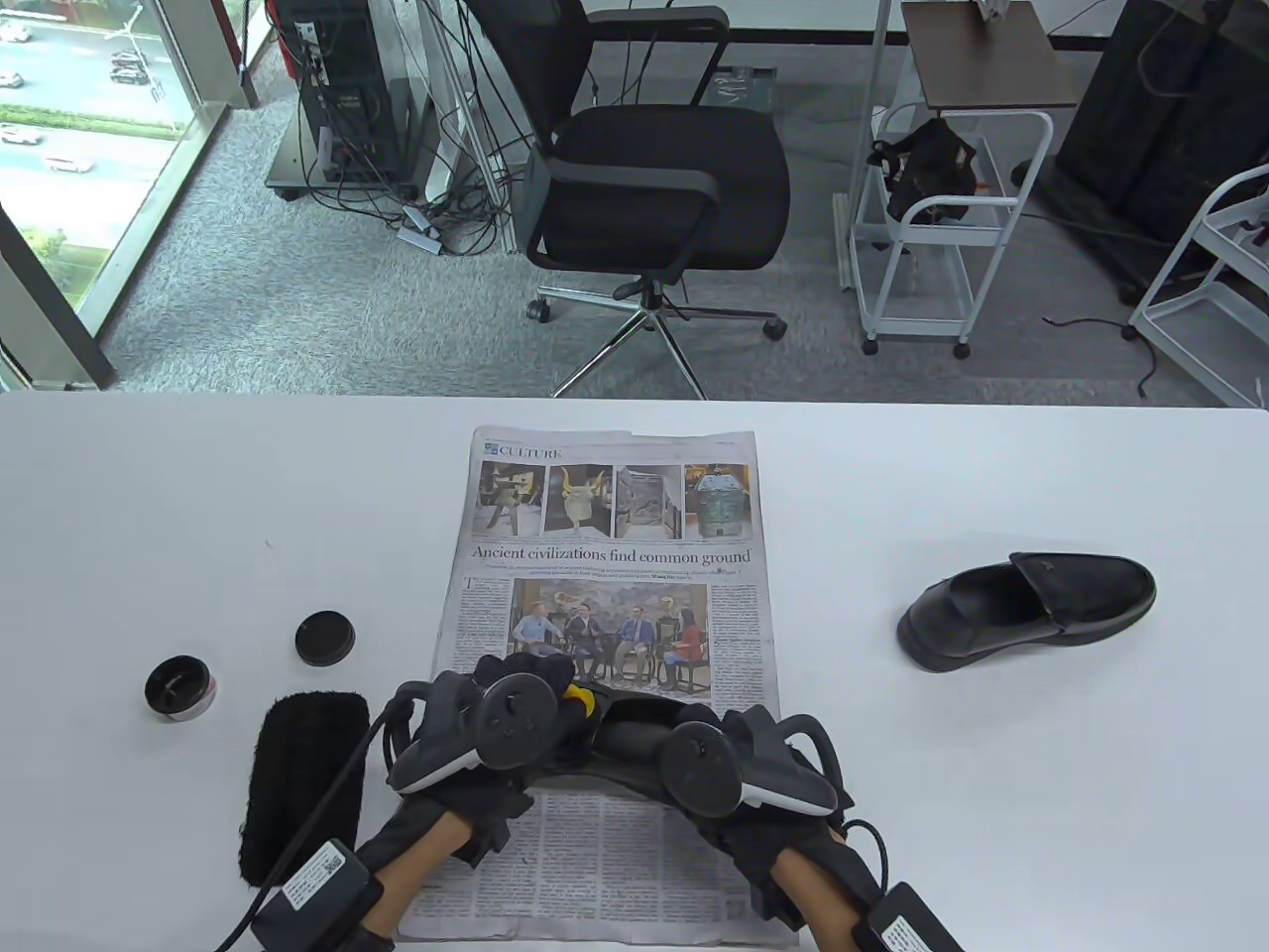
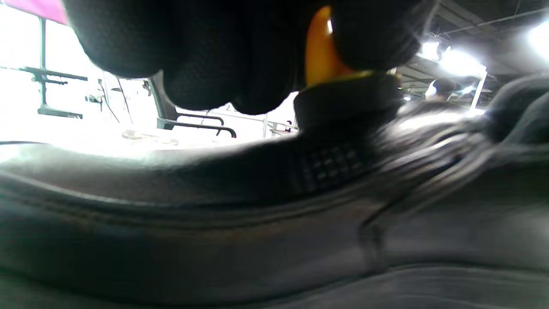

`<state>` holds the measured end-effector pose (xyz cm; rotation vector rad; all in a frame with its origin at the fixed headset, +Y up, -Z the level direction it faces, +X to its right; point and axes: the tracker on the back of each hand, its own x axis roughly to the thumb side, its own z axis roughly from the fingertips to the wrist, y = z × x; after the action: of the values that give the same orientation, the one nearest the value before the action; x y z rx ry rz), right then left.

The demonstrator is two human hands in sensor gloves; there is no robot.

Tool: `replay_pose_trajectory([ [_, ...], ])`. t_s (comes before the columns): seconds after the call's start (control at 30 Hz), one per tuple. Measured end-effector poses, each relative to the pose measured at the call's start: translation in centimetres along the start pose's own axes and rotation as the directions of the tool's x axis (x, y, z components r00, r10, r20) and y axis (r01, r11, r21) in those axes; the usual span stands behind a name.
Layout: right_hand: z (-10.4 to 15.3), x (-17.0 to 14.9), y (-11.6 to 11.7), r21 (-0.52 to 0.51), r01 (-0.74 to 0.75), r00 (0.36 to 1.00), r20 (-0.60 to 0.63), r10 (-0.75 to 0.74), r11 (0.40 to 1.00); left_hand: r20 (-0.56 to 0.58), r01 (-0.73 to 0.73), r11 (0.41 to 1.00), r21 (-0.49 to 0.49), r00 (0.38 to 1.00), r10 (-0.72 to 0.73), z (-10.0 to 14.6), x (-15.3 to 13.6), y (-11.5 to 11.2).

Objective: Dip and apply built-in sponge shoe polish on shoes

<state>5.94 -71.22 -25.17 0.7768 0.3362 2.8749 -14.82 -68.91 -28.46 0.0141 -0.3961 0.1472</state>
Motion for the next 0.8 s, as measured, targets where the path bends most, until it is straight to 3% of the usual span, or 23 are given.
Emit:
replay_pose_trajectory([
  [0.2,0.0,0.0,0.0,0.001,0.004,1.0,-0.004,-0.004,1.0,-0.121,0.055,0.997,-0.049,0.991,-0.061,-0.8,-2.2,-0.9],
  [0.37,0.0,0.0,0.0,0.001,0.007,1.0,-0.007,-0.007,1.0,-0.168,0.289,0.946,-0.149,0.935,-0.312,-0.4,-3.8,-0.5],
  [0.63,0.0,0.0,0.0,0.002,0.008,1.0,-0.006,-0.008,1.0,-0.176,0.223,0.925,-0.307,0.942,-0.285,1.0,-4.4,1.2],
  [0.8,0.0,0.0,0.0,0.001,0.009,1.0,-0.007,-0.009,1.0,-0.152,0.012,0.94,-0.34,0.986,-0.068,1.4,-3.2,1.6],
])
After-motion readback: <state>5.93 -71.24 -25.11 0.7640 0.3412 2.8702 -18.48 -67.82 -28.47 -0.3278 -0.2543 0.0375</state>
